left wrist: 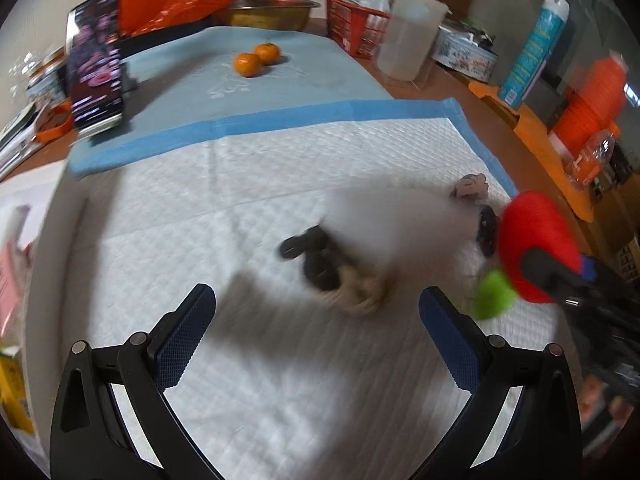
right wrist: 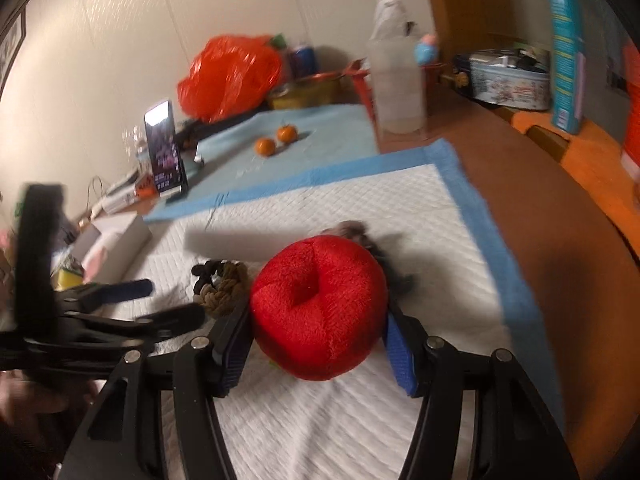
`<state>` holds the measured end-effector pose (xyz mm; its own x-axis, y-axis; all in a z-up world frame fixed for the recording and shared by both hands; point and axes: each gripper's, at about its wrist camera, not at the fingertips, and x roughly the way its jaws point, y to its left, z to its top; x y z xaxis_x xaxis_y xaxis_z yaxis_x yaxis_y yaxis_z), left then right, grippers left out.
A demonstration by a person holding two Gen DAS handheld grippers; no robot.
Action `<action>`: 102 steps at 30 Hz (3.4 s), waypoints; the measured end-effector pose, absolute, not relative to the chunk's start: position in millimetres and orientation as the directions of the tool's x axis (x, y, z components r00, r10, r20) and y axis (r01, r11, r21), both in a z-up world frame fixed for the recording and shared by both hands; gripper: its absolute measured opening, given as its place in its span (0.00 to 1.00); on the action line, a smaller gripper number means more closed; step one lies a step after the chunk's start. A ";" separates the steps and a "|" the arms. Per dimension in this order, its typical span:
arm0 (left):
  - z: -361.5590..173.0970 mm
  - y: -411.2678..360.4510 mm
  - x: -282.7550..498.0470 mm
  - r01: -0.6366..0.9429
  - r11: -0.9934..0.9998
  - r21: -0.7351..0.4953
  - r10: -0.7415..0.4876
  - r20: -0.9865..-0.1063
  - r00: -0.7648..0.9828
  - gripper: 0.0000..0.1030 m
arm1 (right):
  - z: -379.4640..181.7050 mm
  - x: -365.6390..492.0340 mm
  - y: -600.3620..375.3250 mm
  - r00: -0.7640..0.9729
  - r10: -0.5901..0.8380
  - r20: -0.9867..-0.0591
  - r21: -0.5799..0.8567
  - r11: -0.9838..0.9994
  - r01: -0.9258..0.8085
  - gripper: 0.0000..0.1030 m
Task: Organize soft objects
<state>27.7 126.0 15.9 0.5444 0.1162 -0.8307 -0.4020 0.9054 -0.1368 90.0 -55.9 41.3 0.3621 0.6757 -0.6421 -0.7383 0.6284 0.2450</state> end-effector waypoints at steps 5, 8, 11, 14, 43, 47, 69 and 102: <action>2.9 121.8 54.0 -0.419 0.907 -0.052 0.189 -0.837 0.514 0.99 | 51.6 98.3 -78.6 0.371 0.692 -0.620 0.277 0.635 -0.721 0.58; 3.3 116.8 52.6 -0.404 0.915 -0.012 0.222 -0.820 0.527 0.79 | 54.0 99.0 -88.1 0.371 0.696 -0.615 0.286 0.635 -0.717 0.58; 7.0 118.3 44.6 -0.402 0.915 -0.028 0.215 -0.809 0.547 0.47 | 56.4 99.9 -92.3 0.372 0.698 -0.611 0.289 0.635 -0.716 0.58; 10.7 127.9 30.6 -0.404 0.908 -0.112 0.157 -0.803 0.575 0.36 | 58.8 100.6 -90.9 0.366 0.707 -0.605 0.302 0.630 -0.716 0.58; 115.7 147.7 -133.3 -0.450 0.860 -0.242 0.219 -0.621 0.753 0.33 | 103.1 35.1 -56.7 0.338 0.802 -0.492 0.317 0.527 -0.789 0.58; 131.7 162.6 -159.2 -0.475 0.843 -0.254 0.256 -0.587 0.768 0.33 | 108.9 21.8 -49.5 0.337 0.810 -0.479 0.313 0.517 -0.797 0.58; 157.7 205.8 -235.9 -0.530 0.793 -0.301 0.341 -0.502 0.795 0.33 | 127.1 -27.7 -10.7 0.332 0.832 -0.443 0.274 0.479 -0.834 0.58; 163.8 270.4 -307.0 -0.583 0.746 -0.322 0.409 -0.469 0.783 0.33 | 136.3 -71.4 35.1 0.332 0.838 -0.432 0.242 0.462 -0.853 0.58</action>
<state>-307.0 270.4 163.8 0.7826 0.4092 -0.4692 -0.5831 0.7458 -0.3222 -71.4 35.1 136.3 0.3315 0.8385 -0.4324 -0.8533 0.4620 0.2417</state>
